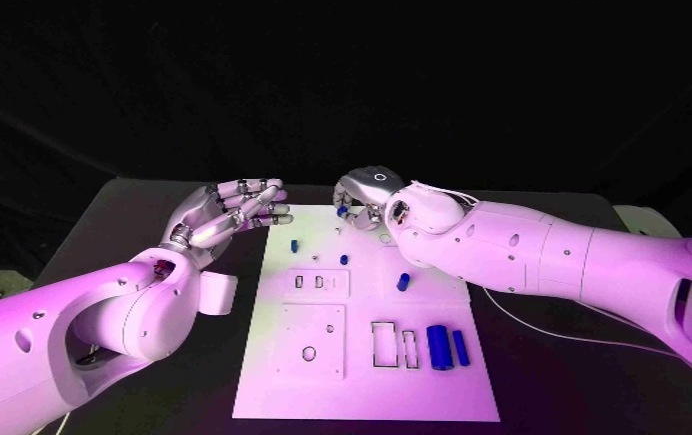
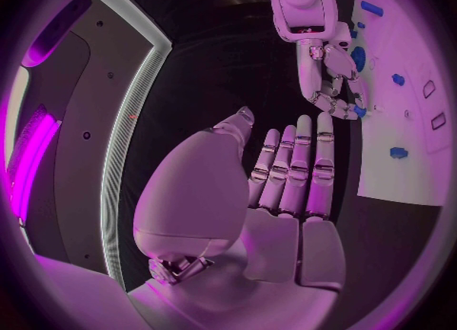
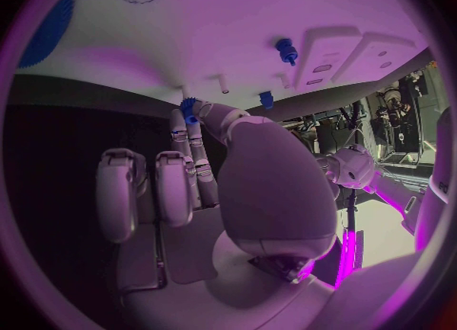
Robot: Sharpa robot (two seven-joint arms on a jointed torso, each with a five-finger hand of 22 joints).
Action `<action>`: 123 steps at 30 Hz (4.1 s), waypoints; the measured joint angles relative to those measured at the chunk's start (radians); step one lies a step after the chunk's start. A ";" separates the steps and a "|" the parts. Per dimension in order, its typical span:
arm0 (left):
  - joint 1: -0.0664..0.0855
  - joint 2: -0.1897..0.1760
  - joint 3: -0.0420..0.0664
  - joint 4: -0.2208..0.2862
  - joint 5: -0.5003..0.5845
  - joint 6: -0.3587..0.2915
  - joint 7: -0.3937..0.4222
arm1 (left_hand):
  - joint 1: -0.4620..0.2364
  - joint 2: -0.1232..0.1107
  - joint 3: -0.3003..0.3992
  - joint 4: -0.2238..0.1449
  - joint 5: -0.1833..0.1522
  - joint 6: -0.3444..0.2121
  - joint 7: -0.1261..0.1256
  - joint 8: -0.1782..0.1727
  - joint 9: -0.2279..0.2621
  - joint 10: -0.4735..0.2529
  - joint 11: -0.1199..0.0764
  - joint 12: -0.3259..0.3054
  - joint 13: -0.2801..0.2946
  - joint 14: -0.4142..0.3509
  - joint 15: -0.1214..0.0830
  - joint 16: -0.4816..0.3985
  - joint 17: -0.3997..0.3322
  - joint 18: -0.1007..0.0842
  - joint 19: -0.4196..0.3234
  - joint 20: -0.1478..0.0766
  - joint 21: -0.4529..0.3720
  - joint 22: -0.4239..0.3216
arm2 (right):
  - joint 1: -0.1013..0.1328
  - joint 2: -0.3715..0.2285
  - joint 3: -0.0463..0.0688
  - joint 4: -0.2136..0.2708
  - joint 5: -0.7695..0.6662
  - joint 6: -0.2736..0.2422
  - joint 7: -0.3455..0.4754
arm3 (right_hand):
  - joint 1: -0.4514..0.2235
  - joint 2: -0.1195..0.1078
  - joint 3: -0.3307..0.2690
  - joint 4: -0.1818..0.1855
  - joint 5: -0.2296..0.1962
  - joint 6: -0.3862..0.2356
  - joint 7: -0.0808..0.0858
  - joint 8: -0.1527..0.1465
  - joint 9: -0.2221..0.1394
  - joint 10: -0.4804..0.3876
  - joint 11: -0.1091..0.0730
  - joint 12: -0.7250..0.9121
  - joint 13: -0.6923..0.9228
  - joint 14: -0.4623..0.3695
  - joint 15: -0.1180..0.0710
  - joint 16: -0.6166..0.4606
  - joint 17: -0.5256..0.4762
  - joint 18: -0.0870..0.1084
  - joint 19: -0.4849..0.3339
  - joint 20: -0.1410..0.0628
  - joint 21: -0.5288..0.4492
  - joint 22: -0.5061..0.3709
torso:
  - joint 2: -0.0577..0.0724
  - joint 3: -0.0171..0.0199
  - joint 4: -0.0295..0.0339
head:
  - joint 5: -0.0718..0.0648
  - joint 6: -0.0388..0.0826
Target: Assemble the parts on the task board
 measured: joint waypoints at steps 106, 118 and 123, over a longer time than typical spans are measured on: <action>0.003 -0.006 0.000 -0.022 0.001 0.013 -0.007 | 0.000 0.000 0.006 -0.006 0.000 0.000 0.000 -0.004 -0.001 0.000 0.000 -0.009 0.000 0.000 0.000 -0.005 0.004 0.000 0.000 0.000 0.000 -0.004 | 0.033 -0.386 0.012 0.239 0.322 0.026 -0.030 | -0.070 -0.058 -0.238 0.092 0.032 -0.185 0.010 -0.025 0.064 0.140 -0.027 1.057 1.019 0.000 -0.017 0.101 0.021 -0.016 0.012 -0.012 0.068 0.001 | -0.003 0.0104 -0.0033 | -0.031 0.019; 0.003 -0.002 0.000 -0.028 0.001 0.019 -0.009 | 0.000 0.000 0.006 -0.006 0.000 0.000 0.000 -0.004 -0.001 0.000 0.000 -0.009 0.000 0.000 0.000 -0.005 0.004 0.000 0.000 0.000 0.000 -0.004 | 0.014 -0.346 0.011 0.193 0.379 0.099 -0.046 | -0.051 -0.038 -0.308 0.139 0.038 -0.229 0.025 -0.002 0.073 0.227 -0.005 1.342 1.166 0.002 -0.001 0.128 0.021 -0.031 0.011 0.004 0.100 0.000 | -0.001 0.0111 0.0001 | -0.035 0.009; 0.003 -0.002 0.000 -0.029 0.001 0.020 -0.010 | 0.000 0.000 0.006 -0.006 0.000 0.000 0.000 -0.004 -0.001 0.000 0.000 -0.009 0.000 0.000 0.000 -0.005 0.005 0.000 0.000 0.000 0.000 -0.004 | 0.011 -0.334 0.010 0.182 0.386 0.113 -0.061 | -0.044 -0.032 -0.309 0.141 0.038 -0.229 0.025 0.000 0.074 0.227 -0.005 1.359 1.166 0.004 0.000 0.132 0.021 -0.031 0.012 0.006 0.102 0.000 | -0.001 0.0101 0.0002 | -0.034 0.005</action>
